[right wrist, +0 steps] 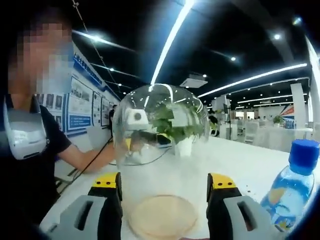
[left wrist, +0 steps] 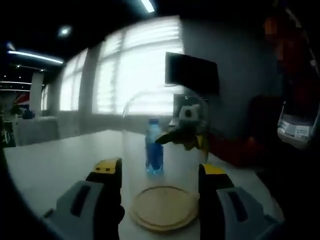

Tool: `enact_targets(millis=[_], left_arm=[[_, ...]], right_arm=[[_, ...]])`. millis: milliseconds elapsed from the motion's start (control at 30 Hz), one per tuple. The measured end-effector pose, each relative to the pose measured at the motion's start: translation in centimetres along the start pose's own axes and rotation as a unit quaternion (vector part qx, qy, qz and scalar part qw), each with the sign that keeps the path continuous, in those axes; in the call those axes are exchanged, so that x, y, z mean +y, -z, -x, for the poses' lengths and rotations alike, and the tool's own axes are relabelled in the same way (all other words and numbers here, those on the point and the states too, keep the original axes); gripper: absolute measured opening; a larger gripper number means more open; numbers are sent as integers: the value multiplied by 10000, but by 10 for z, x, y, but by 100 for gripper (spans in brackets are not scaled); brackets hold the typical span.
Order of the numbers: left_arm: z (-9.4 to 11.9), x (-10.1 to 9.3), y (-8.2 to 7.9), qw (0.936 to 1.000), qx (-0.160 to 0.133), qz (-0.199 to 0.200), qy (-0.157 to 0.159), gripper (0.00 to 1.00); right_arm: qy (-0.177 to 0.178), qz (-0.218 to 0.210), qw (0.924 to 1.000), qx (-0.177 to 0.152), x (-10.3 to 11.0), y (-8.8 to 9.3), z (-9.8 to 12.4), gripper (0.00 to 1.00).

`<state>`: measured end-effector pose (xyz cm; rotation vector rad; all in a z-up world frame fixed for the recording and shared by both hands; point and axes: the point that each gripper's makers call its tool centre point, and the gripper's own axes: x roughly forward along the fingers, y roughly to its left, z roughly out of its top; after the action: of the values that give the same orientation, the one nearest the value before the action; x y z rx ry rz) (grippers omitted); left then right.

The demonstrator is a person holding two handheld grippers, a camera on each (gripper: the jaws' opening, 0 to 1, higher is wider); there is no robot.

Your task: Open the cover put in the Mizone put the cover back on

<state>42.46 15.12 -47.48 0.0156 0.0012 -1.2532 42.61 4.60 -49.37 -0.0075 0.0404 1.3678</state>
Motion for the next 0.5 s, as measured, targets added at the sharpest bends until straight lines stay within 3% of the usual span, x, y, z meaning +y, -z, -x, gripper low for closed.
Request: enact_targets(millis=[100, 200, 267, 367, 500], left_arm=[[-9, -4, 8, 9998, 179, 36, 75, 58], [-19, 2, 11, 9997, 201, 99, -22, 69], [-24, -4, 15, 9993, 231, 285, 101, 69], [-33, -3, 25, 9989, 318, 340, 26, 72], [-34, -3, 27, 9990, 162, 410, 34, 72]], right_arm=[[-49, -70, 10000, -46, 1, 3, -8, 68], [-129, -149, 9998, -93, 3, 4, -16, 71], [-123, -167, 9998, -69, 4, 7, -24, 75], [-133, -162, 9998, -60, 5, 10, -31, 80], [-208, -215, 9994, -164, 4, 14, -34, 82]])
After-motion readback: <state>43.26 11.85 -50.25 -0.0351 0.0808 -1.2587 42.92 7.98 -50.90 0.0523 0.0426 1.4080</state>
